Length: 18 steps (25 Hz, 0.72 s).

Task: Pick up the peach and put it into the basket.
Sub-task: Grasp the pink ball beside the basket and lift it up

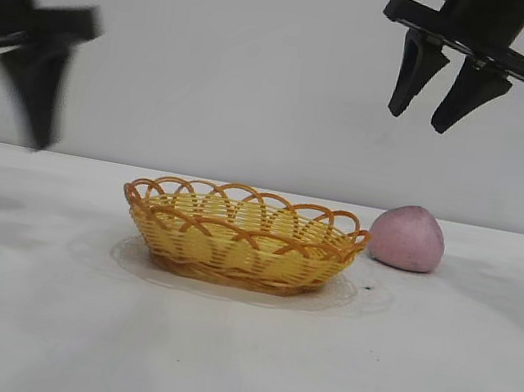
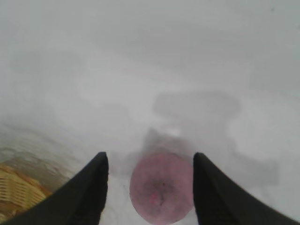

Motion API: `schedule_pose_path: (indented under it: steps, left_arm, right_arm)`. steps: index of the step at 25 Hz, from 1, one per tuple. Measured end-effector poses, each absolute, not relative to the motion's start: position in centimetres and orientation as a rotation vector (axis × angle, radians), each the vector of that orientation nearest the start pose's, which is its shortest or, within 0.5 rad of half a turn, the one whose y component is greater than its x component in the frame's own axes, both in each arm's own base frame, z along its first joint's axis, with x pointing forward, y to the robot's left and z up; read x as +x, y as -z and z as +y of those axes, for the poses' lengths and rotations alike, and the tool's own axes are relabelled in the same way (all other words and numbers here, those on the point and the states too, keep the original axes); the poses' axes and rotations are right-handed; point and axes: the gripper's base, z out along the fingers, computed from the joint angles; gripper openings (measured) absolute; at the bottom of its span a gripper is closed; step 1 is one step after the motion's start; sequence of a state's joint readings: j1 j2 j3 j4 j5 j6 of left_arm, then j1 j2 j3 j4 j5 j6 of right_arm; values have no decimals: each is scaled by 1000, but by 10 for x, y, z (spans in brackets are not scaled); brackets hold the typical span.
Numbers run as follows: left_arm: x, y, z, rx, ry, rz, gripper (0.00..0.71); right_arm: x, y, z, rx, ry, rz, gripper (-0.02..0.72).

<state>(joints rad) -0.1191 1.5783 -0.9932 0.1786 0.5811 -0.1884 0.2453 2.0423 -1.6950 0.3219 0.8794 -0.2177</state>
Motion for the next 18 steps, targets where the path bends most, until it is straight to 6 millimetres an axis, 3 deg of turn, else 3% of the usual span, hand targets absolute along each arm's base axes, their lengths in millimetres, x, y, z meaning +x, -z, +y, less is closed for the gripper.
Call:
schedule_pose_path:
  steps: [3, 6, 11, 18]
  left_arm:
    - [272, -256, -29, 87, -58, 2546, 436]
    - [217, -272, -29, 111, -30, 2490, 436]
    - [130, -278, -16, 108, -17, 2426, 436]
    - [43, -277, 4, 42, 1, 2304, 436]
  right_arm:
    - [430, -234, 131, -430, -405, 2667, 391]
    - [429, -234, 131, -452, -403, 2675, 391]
    - [428, -233, 131, -487, -399, 2677, 391]
    - [427, -233, 131, -500, -400, 2678, 391]
